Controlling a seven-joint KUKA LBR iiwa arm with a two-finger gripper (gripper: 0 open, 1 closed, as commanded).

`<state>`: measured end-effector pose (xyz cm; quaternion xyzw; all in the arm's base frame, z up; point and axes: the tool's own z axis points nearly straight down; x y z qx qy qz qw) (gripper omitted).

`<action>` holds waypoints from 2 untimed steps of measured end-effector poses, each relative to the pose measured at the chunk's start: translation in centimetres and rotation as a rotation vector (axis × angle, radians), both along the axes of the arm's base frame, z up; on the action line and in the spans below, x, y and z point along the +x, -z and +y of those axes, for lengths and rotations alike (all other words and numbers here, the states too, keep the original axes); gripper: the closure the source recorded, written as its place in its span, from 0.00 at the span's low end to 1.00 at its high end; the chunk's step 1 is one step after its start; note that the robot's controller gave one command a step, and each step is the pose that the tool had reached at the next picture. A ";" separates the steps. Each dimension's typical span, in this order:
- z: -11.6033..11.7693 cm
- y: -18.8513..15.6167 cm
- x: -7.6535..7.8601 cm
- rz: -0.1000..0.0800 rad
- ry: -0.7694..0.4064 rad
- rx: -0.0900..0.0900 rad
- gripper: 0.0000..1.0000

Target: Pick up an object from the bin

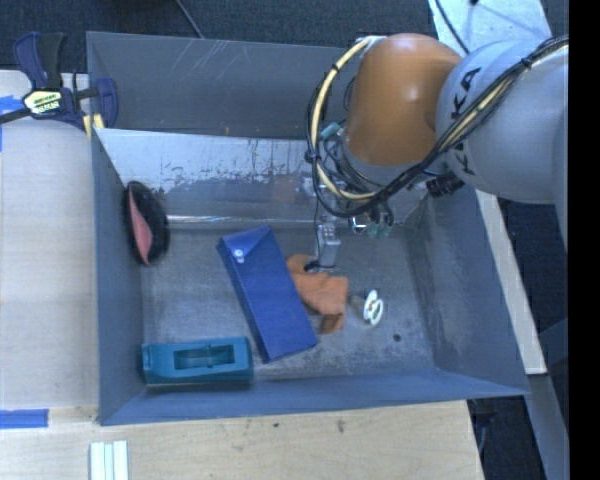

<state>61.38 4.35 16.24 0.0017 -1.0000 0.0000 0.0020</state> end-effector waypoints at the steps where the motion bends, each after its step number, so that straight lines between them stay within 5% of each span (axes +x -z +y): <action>1: 0.0 -0.5 0.1 -0.007 0.001 0.000 0.00; 2: -4.4 4.0 -0.6 -0.011 0.021 0.001 0.00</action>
Offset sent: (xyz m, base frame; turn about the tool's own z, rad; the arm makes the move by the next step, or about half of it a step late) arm -0.0107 -0.0584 -0.0558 0.0287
